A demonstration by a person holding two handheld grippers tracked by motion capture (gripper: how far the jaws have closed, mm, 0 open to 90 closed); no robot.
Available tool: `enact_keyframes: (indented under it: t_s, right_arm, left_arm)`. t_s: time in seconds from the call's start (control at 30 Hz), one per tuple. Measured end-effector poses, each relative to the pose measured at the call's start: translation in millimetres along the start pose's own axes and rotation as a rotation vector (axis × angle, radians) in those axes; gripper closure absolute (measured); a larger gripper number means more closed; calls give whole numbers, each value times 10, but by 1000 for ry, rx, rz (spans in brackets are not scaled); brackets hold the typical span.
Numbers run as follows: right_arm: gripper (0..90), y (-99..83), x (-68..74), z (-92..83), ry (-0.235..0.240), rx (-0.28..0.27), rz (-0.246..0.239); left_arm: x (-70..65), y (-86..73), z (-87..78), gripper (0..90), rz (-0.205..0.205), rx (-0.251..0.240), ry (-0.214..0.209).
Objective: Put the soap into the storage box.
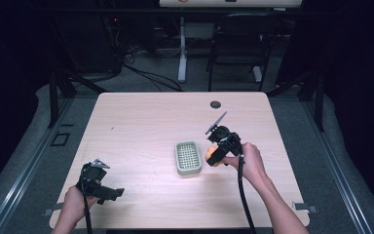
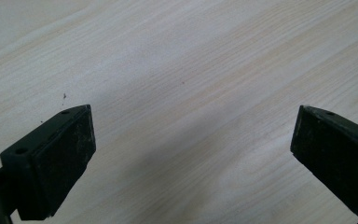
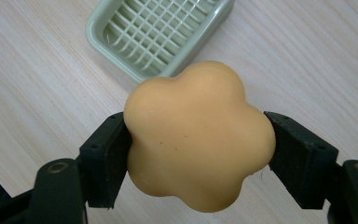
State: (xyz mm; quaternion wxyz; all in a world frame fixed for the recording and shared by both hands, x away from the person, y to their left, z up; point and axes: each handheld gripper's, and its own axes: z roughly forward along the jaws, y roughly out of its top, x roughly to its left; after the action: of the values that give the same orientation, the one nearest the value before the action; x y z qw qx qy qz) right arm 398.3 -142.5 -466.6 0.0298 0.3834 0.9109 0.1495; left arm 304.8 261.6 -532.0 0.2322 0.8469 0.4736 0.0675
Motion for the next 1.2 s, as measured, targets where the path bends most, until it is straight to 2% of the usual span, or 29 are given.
enact_keyframes:
  t_s: [0.47,0.6,0.77,1.2]
  right_arm:
    - [264,282,84,63,4,-10,-25]
    - [264,359,121,82,2,3,-50]
    - [264,429,160,146,7,-3,-50]
    - [264,602,218,354,21,29,-84]
  left_arm:
    - [3,-1,-7,1,1,-2,2]
    - [-3,2,-2,1,3,-5,3]
    - [8,0,-3,1,3,-2,0]
    - [7,4,-2,1,5,-3,0]
